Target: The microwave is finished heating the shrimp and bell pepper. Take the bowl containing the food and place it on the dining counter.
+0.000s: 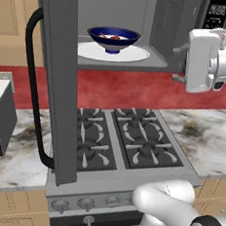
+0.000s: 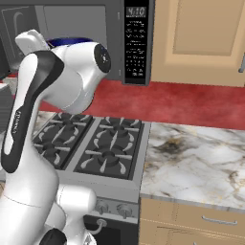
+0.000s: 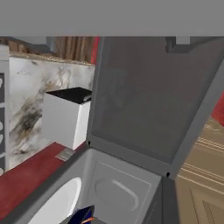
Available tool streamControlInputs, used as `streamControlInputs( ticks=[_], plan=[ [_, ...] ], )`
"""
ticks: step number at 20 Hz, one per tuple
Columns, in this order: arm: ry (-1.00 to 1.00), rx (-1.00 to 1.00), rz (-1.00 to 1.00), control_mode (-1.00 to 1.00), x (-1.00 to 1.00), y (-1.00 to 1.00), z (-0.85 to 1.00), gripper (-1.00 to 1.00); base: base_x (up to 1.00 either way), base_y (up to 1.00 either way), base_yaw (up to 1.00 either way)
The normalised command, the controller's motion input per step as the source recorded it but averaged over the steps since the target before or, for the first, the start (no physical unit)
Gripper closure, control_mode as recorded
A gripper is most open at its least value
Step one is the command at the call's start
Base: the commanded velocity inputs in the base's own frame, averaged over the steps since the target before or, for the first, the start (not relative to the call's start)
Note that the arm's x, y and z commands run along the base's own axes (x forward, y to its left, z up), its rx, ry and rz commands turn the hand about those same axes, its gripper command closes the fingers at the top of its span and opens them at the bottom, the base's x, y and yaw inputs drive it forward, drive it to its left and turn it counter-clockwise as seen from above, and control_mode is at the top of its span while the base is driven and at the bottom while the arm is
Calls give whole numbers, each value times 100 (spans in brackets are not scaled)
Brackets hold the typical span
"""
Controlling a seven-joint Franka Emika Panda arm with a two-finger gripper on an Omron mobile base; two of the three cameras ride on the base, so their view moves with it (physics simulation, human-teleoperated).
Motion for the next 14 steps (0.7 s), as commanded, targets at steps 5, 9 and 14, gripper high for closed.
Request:
streamControlInputs(
  ticks=[5, 9, 14],
  plan=[
    [0, 0, -7, -100, 65, 0, -3, -100, 0, 0, 0],
    [0, 0, -42, -100, 100, -10, -1, -100, 0, 0, 0],
    [5, 0, -33, -100, 100, -2, 0, -100, 0, 0, 0]
  ],
)
